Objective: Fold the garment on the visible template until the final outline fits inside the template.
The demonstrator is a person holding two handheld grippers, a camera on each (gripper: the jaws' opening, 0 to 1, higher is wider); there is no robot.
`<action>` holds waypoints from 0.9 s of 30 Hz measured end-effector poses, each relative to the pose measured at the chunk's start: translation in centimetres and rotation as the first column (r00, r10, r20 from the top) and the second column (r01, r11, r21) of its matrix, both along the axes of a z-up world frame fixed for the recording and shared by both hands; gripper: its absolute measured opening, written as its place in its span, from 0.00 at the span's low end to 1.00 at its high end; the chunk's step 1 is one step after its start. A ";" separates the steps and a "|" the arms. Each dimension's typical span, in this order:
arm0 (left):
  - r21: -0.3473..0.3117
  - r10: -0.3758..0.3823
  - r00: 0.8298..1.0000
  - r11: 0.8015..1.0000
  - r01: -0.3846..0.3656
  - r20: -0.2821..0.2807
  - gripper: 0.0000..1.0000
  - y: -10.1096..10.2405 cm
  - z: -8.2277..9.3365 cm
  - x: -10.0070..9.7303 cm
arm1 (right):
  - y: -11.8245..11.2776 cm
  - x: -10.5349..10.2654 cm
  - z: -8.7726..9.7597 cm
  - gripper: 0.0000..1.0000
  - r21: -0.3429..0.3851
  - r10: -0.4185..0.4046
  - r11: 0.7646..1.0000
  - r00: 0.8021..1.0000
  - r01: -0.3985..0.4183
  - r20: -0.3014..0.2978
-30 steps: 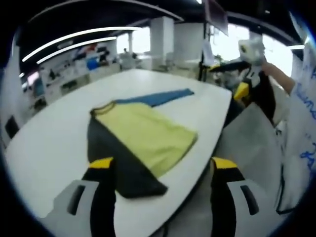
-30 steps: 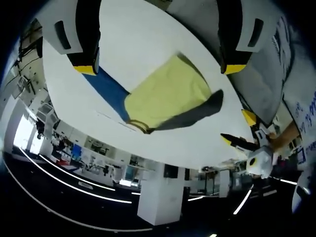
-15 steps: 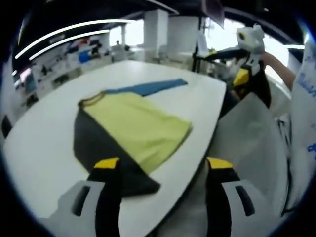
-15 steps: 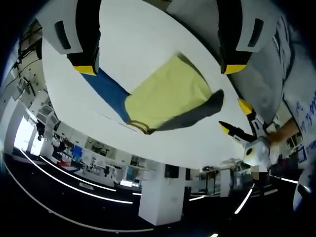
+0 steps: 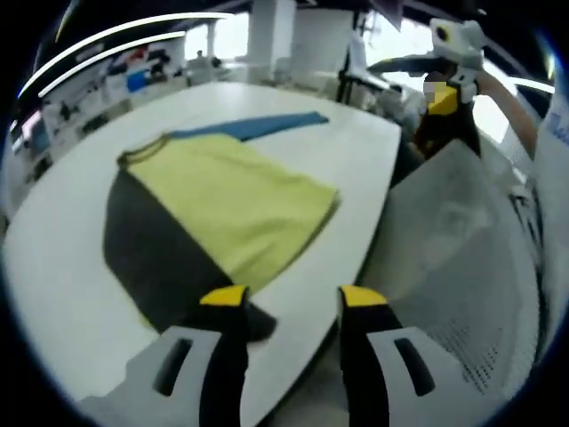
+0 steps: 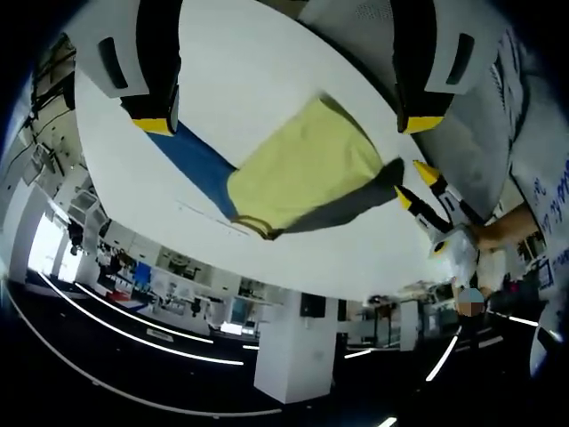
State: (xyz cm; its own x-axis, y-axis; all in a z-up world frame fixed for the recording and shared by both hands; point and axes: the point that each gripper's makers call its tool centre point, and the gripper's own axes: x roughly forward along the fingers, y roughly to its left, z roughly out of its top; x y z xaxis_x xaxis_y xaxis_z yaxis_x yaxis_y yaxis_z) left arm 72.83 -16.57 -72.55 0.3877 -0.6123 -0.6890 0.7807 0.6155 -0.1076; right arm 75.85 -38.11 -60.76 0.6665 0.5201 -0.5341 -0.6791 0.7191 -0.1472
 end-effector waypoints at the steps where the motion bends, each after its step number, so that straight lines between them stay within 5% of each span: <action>1: 0.002 -0.003 1.000 1.000 0.003 -0.002 0.33 0.0 -0.1 0.0 | 0.0 0.0 0.0 1.00 0.001 -0.001 1.000 1.000 0.001 0.002; 27: 0.063 0.054 0.995 0.997 -0.049 -0.081 0.16 1.3 -3.5 0.2 | 0.1 -0.5 -0.3 1.00 -0.014 -0.005 1.000 1.000 0.005 -0.017</action>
State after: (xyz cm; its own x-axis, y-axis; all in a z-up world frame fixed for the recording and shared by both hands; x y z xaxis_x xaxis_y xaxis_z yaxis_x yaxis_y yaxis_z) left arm 73.01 -15.31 -76.09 0.3577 -0.5489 -0.7555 0.7380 0.6618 -0.1315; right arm 75.37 -37.97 -61.02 0.6598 0.5092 -0.5527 -0.6781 0.7203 -0.1459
